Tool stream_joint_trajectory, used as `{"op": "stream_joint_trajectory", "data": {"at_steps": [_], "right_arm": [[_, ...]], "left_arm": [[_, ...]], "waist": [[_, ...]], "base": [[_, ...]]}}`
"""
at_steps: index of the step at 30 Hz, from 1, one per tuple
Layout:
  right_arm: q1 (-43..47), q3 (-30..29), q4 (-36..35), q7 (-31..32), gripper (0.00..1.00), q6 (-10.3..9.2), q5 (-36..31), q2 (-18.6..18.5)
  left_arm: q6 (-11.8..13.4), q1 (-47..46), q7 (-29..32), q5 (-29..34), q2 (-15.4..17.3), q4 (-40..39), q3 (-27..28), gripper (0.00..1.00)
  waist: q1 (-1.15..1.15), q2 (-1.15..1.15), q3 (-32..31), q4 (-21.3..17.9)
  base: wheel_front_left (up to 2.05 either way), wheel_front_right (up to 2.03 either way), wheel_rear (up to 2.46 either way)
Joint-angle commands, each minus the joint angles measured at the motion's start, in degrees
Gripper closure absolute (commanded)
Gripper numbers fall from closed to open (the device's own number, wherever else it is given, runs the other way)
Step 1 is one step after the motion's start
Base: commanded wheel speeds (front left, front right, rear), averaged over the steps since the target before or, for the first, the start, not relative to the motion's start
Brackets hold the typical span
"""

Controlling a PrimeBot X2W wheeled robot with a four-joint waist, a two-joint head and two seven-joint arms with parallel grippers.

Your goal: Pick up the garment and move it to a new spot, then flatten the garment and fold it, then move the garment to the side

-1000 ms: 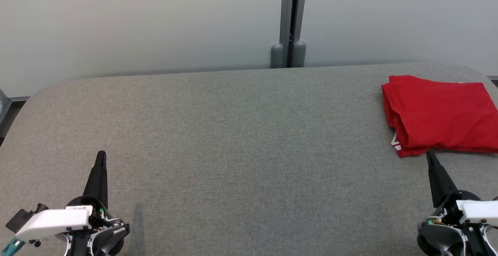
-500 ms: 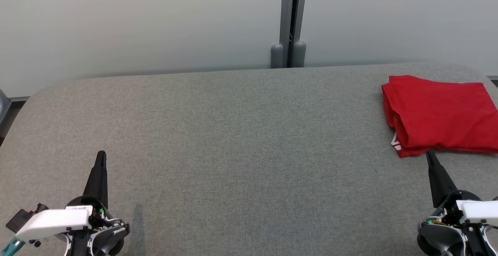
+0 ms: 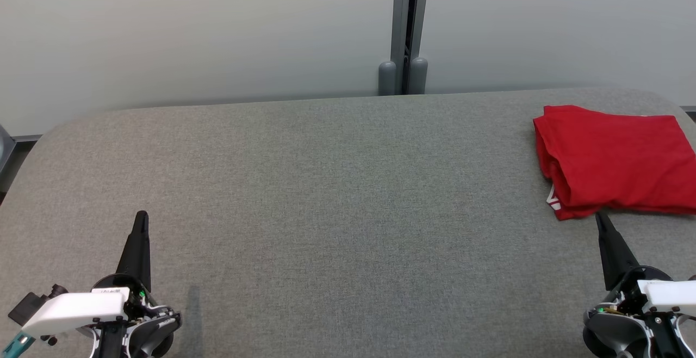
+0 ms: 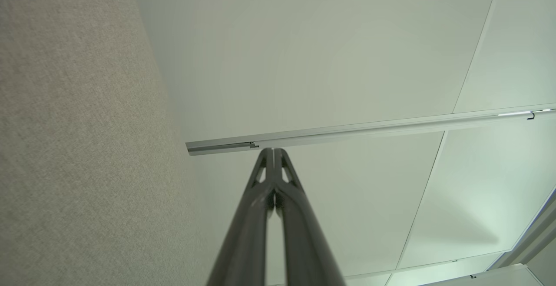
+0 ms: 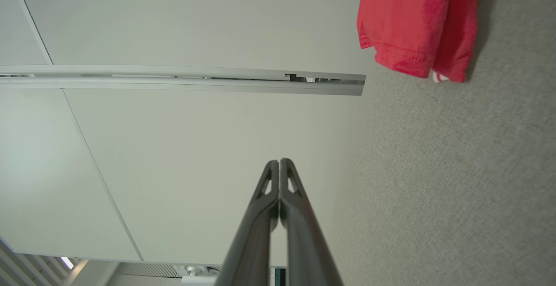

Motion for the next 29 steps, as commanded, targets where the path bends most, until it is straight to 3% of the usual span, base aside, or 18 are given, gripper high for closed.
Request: {"op": "stream_joint_trajectory", "data": {"at_steps": [1, 29], "right_arm": [[-0.26, -0.05, 0.12, 0.15, 1.00, 0.02, 0.14, -0.23], [-0.26, -0.05, 0.12, 0.15, 1.00, 0.02, 0.14, -0.23]], "left_arm": [[-0.36, -0.58, 0.18, -0.08, 0.16, 0.00, 0.20, 1.00], [-0.36, -0.58, 0.17, -0.08, 0.16, -0.01, 0.20, 1.00]], "waist": [[0.00, 0.00, 0.00, 0.00], [0.00, 0.00, 0.00, 0.00]], "base": [[0.00, 0.00, 0.00], [0.00, 0.00, 0.00]]}}
